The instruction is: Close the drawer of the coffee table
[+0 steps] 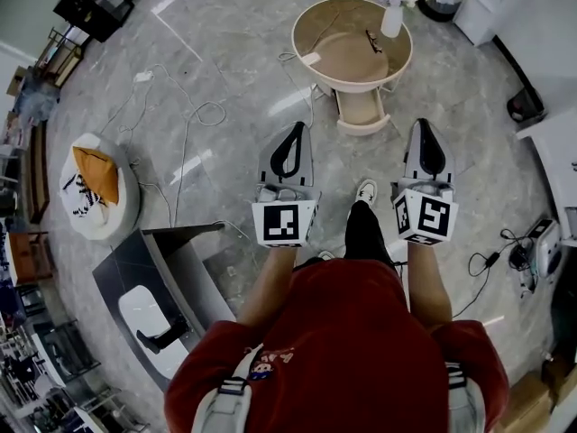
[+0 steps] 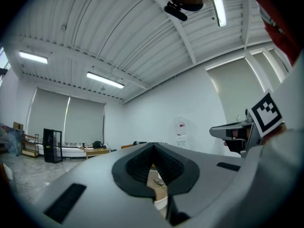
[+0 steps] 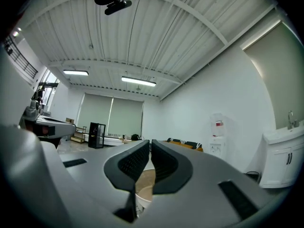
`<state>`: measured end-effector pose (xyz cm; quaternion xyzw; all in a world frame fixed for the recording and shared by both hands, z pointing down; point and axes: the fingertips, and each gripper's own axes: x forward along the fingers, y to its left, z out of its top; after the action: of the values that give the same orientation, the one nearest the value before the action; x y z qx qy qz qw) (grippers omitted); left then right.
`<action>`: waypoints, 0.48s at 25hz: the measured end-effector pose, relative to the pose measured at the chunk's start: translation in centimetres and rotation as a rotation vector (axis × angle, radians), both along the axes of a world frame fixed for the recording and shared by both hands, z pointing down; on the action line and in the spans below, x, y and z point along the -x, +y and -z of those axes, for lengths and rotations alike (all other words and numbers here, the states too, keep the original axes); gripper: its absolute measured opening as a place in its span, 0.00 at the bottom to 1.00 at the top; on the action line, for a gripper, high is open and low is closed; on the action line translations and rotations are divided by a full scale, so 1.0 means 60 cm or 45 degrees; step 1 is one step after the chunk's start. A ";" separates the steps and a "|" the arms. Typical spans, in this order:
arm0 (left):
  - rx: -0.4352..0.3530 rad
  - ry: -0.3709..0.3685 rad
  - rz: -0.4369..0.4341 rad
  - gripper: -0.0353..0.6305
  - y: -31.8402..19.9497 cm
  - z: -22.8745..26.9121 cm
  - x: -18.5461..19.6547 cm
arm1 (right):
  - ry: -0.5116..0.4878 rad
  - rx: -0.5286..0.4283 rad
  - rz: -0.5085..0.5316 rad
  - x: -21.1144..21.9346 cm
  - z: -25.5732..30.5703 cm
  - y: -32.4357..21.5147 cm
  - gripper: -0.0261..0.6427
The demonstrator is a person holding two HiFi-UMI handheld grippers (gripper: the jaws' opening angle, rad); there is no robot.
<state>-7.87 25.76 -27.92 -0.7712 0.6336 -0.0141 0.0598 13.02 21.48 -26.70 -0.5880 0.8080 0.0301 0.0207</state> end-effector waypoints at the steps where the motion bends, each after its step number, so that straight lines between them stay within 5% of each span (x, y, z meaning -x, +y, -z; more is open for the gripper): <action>1: -0.016 0.028 0.003 0.07 -0.021 0.002 -0.002 | 0.003 0.014 0.008 0.000 -0.008 -0.020 0.08; 5: 0.007 0.042 0.060 0.07 -0.111 -0.008 -0.003 | 0.018 0.056 0.046 0.003 -0.027 -0.104 0.08; 12: 0.024 -0.108 0.110 0.07 -0.254 -0.010 -0.025 | 0.037 0.087 0.102 -0.030 -0.039 -0.258 0.08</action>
<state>-6.36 10.51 -27.32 -0.7423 0.6631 -0.0556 0.0787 14.82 6.03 -24.35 -0.5551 0.8317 0.0101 -0.0098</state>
